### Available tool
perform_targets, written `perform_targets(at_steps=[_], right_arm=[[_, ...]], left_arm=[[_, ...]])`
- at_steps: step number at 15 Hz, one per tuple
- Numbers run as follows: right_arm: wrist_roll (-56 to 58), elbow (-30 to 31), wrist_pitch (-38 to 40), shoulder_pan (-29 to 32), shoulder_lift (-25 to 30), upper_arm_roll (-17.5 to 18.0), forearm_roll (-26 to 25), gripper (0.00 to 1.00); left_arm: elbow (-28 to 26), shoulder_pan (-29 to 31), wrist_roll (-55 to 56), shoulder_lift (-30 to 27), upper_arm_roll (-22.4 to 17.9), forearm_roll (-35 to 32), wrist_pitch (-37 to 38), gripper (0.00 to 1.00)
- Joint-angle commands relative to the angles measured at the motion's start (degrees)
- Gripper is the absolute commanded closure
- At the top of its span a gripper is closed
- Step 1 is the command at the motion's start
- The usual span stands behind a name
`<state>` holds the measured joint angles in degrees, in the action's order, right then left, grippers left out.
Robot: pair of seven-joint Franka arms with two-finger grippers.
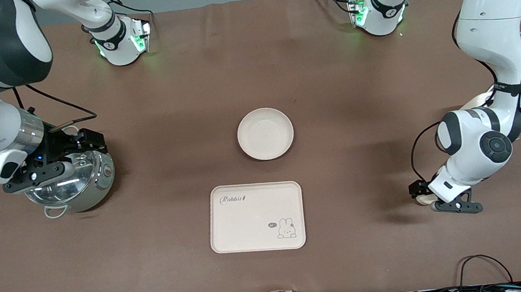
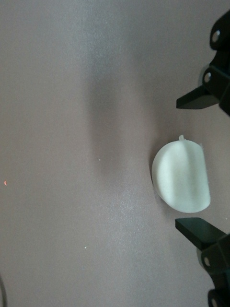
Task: Place bun in plate and plate on tray
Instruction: 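Close the left gripper on the bun and lift it, then carry the bun over the white plate while the right gripper approaches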
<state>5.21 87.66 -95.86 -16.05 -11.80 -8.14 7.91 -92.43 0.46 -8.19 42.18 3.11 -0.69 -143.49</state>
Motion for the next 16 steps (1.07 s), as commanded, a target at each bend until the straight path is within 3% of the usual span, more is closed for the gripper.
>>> perform_targets(at_steps=[1, 4, 7, 10, 14, 16], right_arm=[[-0.55, -1.09, -1.34, -1.17, -2.17, -0.3, 0.7, 0.0], [-0.64, -1.17, -4.06, -2.32, -3.67, -0.3, 0.7, 0.0], [-0.64, -1.17, -5.91, -2.84, -5.34, -0.3, 0.71, 0.0], [-0.64, -1.17, -6.53, -3.02, -6.66, -0.3, 0.79, 0.0], [-0.64, -1.35, -7.14, -3.37, -7.8, -0.3, 0.7, 0.0], [-0.64, -1.35, -7.59, -3.37, -7.89, -0.3, 0.7, 0.0]], left_arm=[[-0.9, 0.77, -2.08, 0.45, 0.58, 0.96, -2.84, 0.08], [-2.75, 2.16, -6.03, 0.62, 1.19, 1.05, -6.35, 0.27], [-2.93, 5.94, -8.76, 1.33, 4.79, 0.96, -7.5, 0.6], [-2.93, 8.06, -13.33, 1.07, 7.6, 0.96, -7.33, 0.84], [-2.66, 7.01, -12.91, -1.39, 10.68, 0.96, -5.76, 0.87], [-2.49, 4.56, -5.4, -2.54, 11.65, 0.44, -3.3, 0.87]])
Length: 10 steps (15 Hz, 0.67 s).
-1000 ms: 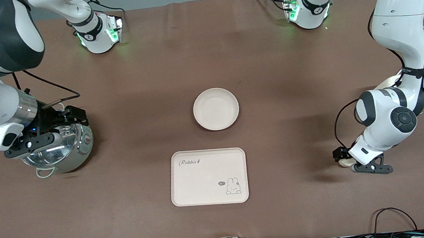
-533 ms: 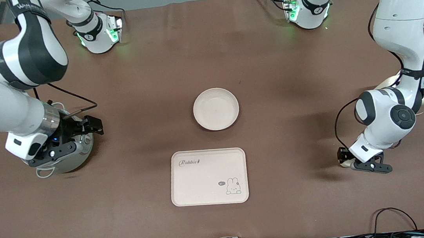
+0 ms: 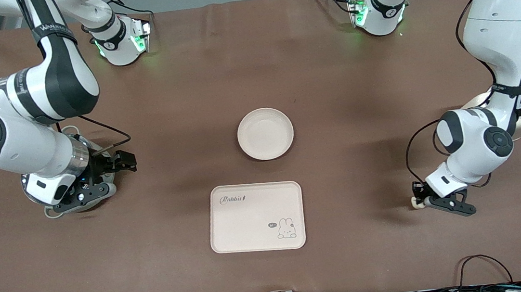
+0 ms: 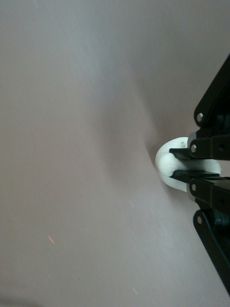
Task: Place bun in plate and plate on tray
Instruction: 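Carry the bun over the white plate while the right gripper approaches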
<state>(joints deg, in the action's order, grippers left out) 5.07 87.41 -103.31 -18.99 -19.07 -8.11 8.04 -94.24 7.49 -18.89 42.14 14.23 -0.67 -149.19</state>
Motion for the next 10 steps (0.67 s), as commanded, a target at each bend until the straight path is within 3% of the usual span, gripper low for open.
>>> perform_targets(at_steps=[1, 5, 7, 10], right_arm=[[-0.41, -1.1, -0.14, -0.34, -0.62, -0.33, 0.58, 0.0], [-0.5, -1.1, -1.89, -0.25, -1.93, -0.33, 1.54, 0.0], [-0.41, -1.1, -3.21, -0.34, -3.42, -0.33, 3.64, 0.0], [-0.41, -1.19, -3.48, -0.78, -5.62, -0.33, 4.62, 0.0]], left_arm=[[-0.68, -4.56, 9.7, -3.45, 0.45, 0.24, 3.11, 0.87], [-0.51, -13.0, 26.48, -6.62, -0.08, -0.81, 11.01, 0.88], [-0.68, -16.7, 39.03, -8.64, 0.44, -4.76, 15.67, 0.88], [-0.68, -25.48, 56.63, -11.46, 0.54, -5.21, 23.41, 0.89]])
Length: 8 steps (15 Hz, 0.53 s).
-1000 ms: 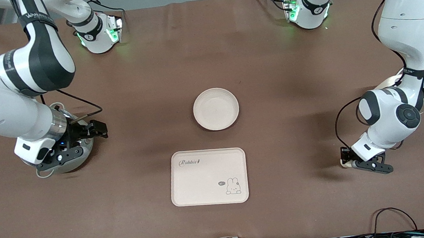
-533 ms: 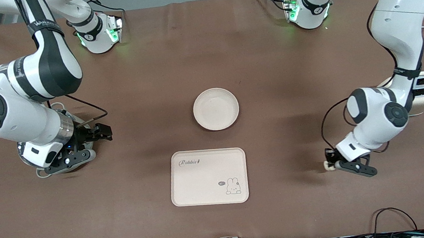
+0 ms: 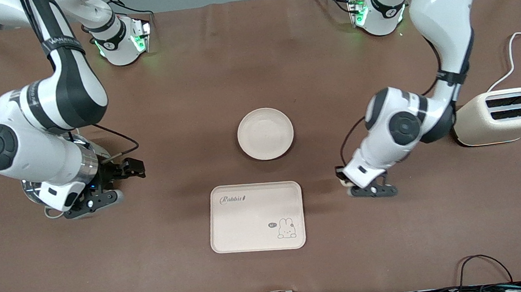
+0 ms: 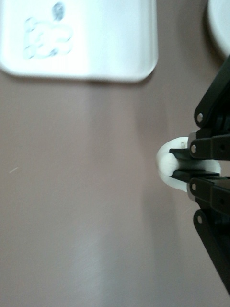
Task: Place bun in plate and plate on tray
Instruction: 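Carry the bun over the white plate while the right gripper approaches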
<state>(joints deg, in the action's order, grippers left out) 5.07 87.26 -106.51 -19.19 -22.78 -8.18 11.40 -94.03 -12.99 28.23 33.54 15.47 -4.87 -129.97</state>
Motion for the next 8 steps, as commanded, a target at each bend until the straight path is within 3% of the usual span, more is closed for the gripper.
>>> perform_targets(at_steps=[1, 6, 8], right_arm=[[-0.41, -1.13, -0.88, -1.11, -2.44, -0.26, 1.25, 0.0], [-0.5, -1.22, -2.65, -2.78, -5.68, 0.18, 1.43, 0.0], [-0.5, -1.13, -3.96, -4.19, -7.09, 0.18, 1.51, 0.0]], left_arm=[[-1.06, -7.12, 14.53, -3.22, -0.62, -1.11, 4.9, 0.89], [-1.68, -17.85, 35.03, -1.73, -0.62, -1.02, 5.53, 0.88], [-1.68, -20.05, 39.08, 0.02, -0.71, -1.11, 3.43, 0.77]])
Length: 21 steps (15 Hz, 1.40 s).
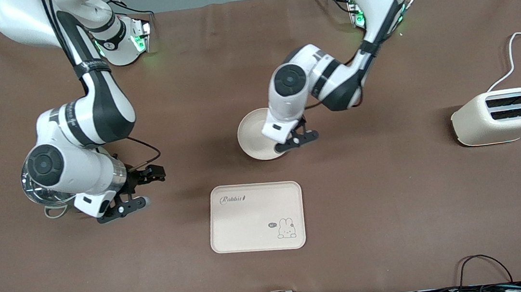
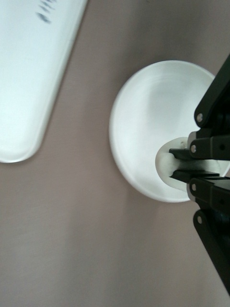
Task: Place bun in plate and plate on tray
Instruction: 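Carry the bun over the white plate while the right gripper approaches, then lower the bun into the plate and open the left gripper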
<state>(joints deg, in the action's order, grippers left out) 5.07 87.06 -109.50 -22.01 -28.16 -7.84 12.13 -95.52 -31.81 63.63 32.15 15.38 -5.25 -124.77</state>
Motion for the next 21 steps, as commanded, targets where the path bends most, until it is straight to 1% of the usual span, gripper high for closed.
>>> perform_targets(at_steps=[1, 2, 3, 4, 5, 8, 10, 12, 13, 15, 16, 17, 18, 20, 21], right_arm=[[-0.5, -0.93, -1.85, -1.89, -2.42, -0.16, 1.74, 0.0], [-0.41, -0.93, -2.55, -2.33, -3.03, -0.16, 4.1, 0.0], [-0.23, -0.93, -2.82, -2.51, -3.73, -0.25, 6.39, 0.0], [-0.06, -0.93, -2.91, -2.6, -4.44, -0.25, 7.37, 0.0], [-0.06, -0.93, -3.0, -2.6, -4.97, -0.16, 7.47, 0.0], [0.2, -0.93, -5.1, -3.21, -5.85, -0.16, 7.47, 0.0], [0.21, -0.93, -5.19, -3.31, -5.85, -0.16, 7.47, 0.0], [-0.23, -0.93, -5.19, -3.57, -5.85, -0.16, 7.55, 0.0], [-0.23, -0.93, -5.37, -4.09, -6.2, -0.16, 7.81, 0.0], [-0.49, -0.67, -8.08, -6.72, -7.25, -0.16, 8.6, 0.0], [-0.32, -0.49, -9.23, -7.26, -7.87, -0.16, 10.52, 0.0], [-0.06, -0.58, -9.76, -7.78, -8.92, -0.16, 12.63, 0.04], [0.29, -0.58, -9.94, -8.57, -9.54, -0.16, 13.61, 0.06], [0.29, -0.32, -10.12, -10.85, -10.07, -0.16, 13.71, 0.14], [0.29, 0.21, -10.12, -11.91, -10.33, -0.16, 13.79, 0.16]], left_arm=[[-0.19, -2.11, 5.6, 2.55, -0.61, -0.73, -3.18, 0.61], [-0.19, -2.56, 6.58, 3.43, -0.7, -0.81, -4.24, 0.42], [-0.19, -2.65, 6.85, 4.05, -0.61, -1.77, -5.21, 0.28], [-0.36, -2.74, 7.2, 4.49, -0.61, -3.35, -5.65, 0.08], [-0.54, -3.26, 8.16, 4.5, -0.61, -4.84, -5.66, 0.0], [-0.45, -3.26, 11.24, 4.32, -0.61, -5.21, -5.57, 0.0], [-0.19, -3.26, 11.07, 3.97, -0.61, -5.3, -5.04, 0.0], [0.07, -2.21, 9.59, 1.96, -0.87, -6.86, -3.3, 0.0], [0.25, -1.34, 8.1, 0.21, -1.22, -7.57, -1.8, 0.0], [1.39, 4.09, 6.77, -3.22, -0.97, -7.84, 0.66, 0.0], [2.0, 6.82, 3.81, -4.63, -0.62, -7.84, 2.24, 0.0], [2.36, 8.93, -1.53, -5.86, -0.61, -7.32, 3.56, 0.0], [2.36, 11.48, -7.5, -7.35, -0.61, -7.06, 4.44, 0.0], [2.27, 17.01, -17.97, -9.38, -0.52, -6.79, 5.06, 0.0], [2.27, 19.04, -23.07, -10.43, -0.52, -6.7, 5.59, 0.0]])
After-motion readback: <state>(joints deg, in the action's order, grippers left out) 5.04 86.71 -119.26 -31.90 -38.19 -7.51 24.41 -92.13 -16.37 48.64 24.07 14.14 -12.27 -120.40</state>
